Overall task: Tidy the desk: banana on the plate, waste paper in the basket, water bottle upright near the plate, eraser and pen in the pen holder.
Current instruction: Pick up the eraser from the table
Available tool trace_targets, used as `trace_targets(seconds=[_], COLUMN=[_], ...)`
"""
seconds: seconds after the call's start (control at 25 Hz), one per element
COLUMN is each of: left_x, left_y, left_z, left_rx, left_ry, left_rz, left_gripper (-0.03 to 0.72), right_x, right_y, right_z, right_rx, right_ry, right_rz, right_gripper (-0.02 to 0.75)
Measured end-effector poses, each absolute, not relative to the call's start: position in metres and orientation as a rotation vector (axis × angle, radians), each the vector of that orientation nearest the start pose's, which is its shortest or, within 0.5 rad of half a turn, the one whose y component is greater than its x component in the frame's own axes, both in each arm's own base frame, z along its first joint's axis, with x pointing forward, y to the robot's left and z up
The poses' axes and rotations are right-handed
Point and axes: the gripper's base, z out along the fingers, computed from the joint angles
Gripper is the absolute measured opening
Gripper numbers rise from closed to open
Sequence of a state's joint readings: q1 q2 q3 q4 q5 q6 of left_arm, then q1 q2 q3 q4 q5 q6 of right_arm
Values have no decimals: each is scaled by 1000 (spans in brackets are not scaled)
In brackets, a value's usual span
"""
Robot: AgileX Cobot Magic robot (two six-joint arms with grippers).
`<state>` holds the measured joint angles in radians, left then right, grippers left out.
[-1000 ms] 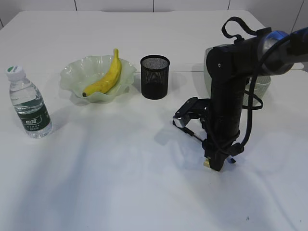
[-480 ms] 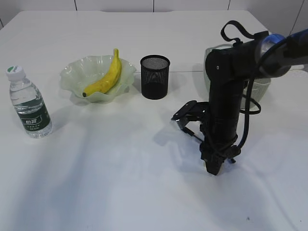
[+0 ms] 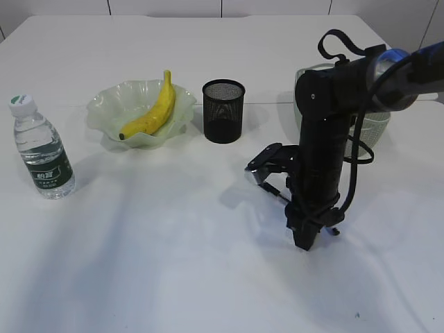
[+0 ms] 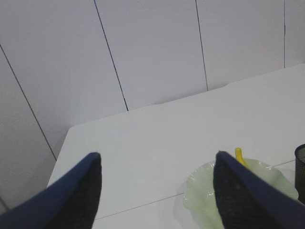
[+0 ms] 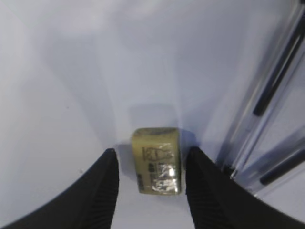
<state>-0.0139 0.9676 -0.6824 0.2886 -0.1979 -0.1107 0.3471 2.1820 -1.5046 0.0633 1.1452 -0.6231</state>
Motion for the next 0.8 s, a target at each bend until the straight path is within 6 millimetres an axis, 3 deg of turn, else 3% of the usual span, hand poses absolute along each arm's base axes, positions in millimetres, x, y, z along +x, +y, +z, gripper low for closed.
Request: trace_targets(seconds=[0.12, 0.4, 0.8], left_x=[213, 213, 213], left_y=[-8, -8, -8], left_z=[349, 349, 349], left_rx=[191, 191, 191], left_ry=[1568, 1568, 1568], left_rz=[80, 80, 80], left_gripper=[519, 519, 519], right_x=[375, 375, 375], right_y=[141, 142, 144], right_z=[122, 121, 123], right_rx=[-1485, -1481, -1460], right_ry=[2930, 2923, 2940], right_rz=[129, 126, 179], right_gripper=[345, 210, 195])
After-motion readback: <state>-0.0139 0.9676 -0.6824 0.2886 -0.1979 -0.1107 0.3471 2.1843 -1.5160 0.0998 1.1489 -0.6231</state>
